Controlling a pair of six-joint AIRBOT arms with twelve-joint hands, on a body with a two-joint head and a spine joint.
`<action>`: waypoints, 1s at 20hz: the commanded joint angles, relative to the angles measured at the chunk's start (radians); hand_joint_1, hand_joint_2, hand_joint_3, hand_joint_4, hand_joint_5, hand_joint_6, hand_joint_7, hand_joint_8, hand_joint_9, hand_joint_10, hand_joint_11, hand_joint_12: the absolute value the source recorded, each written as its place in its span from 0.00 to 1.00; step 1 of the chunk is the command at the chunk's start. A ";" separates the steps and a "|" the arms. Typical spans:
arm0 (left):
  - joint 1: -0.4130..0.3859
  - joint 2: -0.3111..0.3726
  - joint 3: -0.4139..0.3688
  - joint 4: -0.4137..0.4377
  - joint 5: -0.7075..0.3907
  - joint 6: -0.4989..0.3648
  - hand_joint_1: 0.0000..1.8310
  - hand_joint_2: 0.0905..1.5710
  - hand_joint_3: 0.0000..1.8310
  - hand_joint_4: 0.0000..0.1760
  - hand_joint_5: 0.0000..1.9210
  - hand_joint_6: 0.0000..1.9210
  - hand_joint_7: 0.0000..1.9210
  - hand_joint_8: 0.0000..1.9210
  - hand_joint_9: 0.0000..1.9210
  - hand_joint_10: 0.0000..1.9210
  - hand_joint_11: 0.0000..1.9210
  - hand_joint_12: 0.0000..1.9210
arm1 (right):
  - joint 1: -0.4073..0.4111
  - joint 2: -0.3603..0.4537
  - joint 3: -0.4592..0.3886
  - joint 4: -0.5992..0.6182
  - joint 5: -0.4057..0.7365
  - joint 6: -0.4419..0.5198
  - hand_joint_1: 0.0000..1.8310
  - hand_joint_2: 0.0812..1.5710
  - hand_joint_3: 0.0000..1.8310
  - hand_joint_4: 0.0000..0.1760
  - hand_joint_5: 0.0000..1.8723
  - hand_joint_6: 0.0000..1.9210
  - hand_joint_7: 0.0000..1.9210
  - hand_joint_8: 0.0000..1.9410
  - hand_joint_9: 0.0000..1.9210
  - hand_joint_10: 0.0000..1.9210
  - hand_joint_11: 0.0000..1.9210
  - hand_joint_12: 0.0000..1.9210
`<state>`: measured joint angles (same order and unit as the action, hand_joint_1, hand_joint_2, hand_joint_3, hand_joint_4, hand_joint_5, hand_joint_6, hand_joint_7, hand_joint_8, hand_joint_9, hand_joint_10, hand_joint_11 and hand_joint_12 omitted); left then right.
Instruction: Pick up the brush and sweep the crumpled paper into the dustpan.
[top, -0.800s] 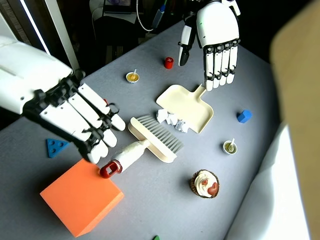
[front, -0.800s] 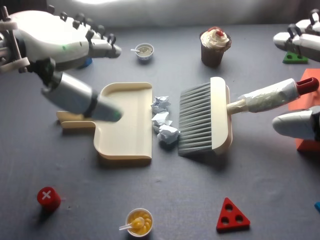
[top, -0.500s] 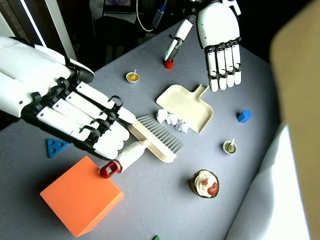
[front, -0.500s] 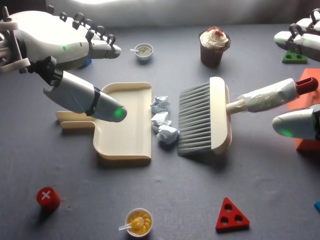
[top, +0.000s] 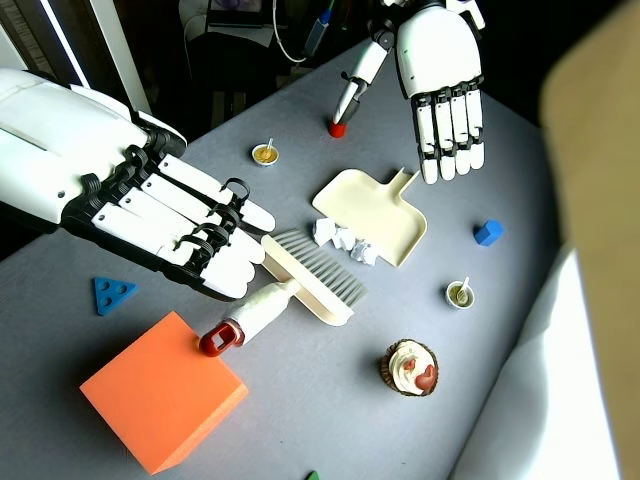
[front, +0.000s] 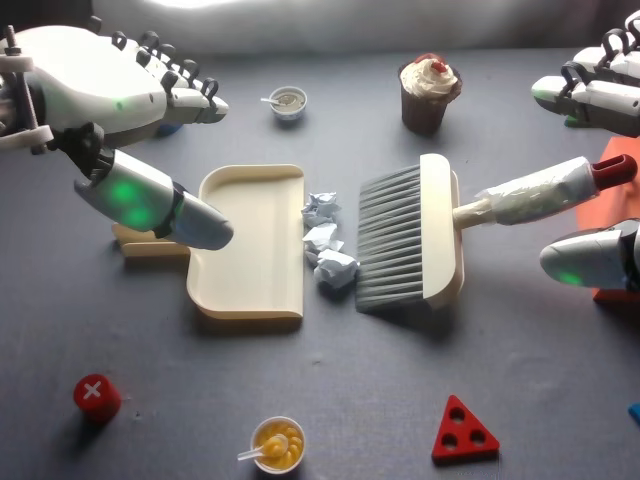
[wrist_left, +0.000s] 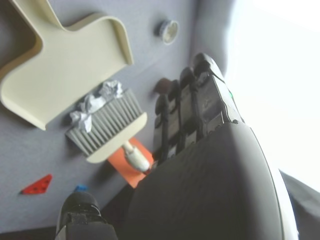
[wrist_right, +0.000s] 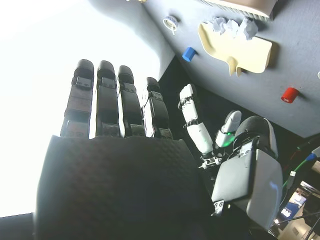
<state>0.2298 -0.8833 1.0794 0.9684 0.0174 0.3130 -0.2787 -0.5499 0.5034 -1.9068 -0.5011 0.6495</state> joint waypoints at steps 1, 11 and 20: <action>-0.002 0.001 0.007 0.005 -0.080 0.002 0.05 0.54 0.00 0.00 0.07 0.00 0.07 0.00 0.06 0.00 0.06 0.00 | 0.011 0.009 0.001 -0.049 -0.050 -0.002 0.00 0.56 0.00 0.00 0.05 0.01 0.06 0.00 0.06 0.01 0.04 0.02; 0.133 0.000 0.002 -1.230 -0.222 1.117 0.43 0.63 0.01 0.00 0.05 0.00 0.09 0.00 0.11 0.01 0.14 0.02 | 0.010 0.008 0.001 -0.049 -0.050 -0.002 0.00 0.58 0.00 0.00 0.06 0.00 0.09 0.00 0.10 0.00 0.07 0.01; 0.189 -0.042 0.008 -1.685 -0.266 1.557 0.44 0.68 0.00 0.00 0.12 0.00 0.15 0.00 0.15 0.00 0.17 0.01 | 0.011 0.008 0.002 -0.050 -0.050 -0.002 0.00 0.60 0.00 0.00 0.08 0.00 0.08 0.00 0.09 0.00 0.08 0.01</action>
<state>0.4278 -0.9314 1.0851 -0.7471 -0.1570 1.8919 -0.2787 -0.5499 0.5034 -1.9076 -0.5003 0.6495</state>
